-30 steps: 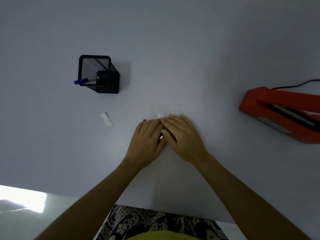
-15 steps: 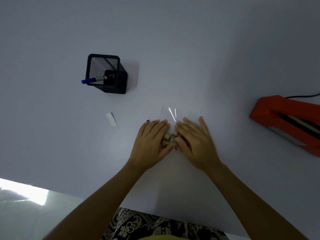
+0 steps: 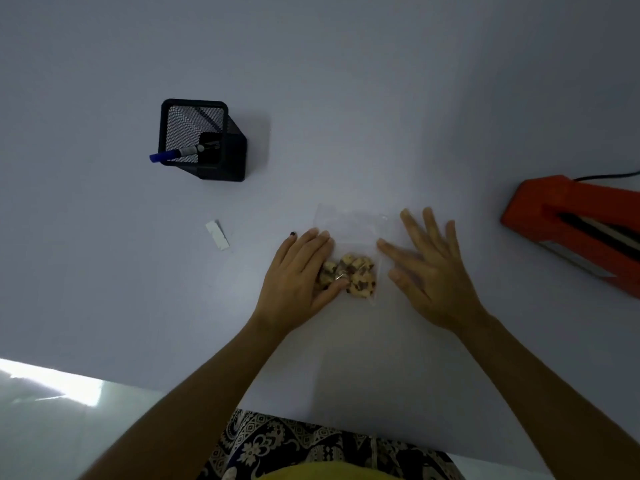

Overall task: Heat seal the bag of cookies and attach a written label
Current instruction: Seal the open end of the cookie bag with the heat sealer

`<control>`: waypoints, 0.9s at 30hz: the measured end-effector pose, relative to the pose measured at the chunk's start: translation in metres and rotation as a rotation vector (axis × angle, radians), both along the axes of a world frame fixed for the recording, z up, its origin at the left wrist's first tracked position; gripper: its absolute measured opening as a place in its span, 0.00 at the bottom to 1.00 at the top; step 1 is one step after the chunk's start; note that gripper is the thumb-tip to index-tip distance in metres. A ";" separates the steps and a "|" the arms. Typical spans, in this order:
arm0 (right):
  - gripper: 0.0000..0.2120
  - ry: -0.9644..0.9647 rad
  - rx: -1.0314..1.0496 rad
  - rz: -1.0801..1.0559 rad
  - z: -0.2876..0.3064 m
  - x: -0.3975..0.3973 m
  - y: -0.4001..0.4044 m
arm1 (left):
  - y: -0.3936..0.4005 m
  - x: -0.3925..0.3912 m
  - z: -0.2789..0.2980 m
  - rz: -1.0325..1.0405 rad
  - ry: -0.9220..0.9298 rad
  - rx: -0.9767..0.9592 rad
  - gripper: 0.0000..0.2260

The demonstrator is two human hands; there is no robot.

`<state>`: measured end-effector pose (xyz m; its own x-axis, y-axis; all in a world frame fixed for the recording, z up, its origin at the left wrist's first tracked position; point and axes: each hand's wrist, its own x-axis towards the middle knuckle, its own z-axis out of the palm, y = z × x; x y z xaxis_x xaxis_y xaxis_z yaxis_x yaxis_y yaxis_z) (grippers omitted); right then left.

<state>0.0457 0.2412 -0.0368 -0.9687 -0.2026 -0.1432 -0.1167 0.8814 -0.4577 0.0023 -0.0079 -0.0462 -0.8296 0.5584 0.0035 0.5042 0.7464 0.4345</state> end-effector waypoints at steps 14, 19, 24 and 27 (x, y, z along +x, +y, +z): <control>0.28 -0.001 0.071 0.035 -0.003 0.007 0.006 | 0.005 0.002 -0.005 0.060 0.004 0.077 0.30; 0.31 0.088 -0.007 0.026 0.010 -0.006 -0.007 | 0.004 0.003 -0.008 0.062 0.017 0.077 0.30; 0.33 0.053 0.074 0.326 0.002 -0.029 -0.030 | 0.003 0.003 -0.010 0.058 0.016 0.080 0.30; 0.32 0.038 0.217 0.400 -0.007 -0.036 -0.007 | 0.003 0.002 -0.009 0.061 0.014 0.098 0.30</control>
<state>0.0096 0.2340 -0.0441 -0.8260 -0.5309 -0.1897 -0.4804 0.8389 -0.2558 0.0043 -0.0050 -0.0556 -0.8613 0.5035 0.0675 0.4658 0.7297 0.5005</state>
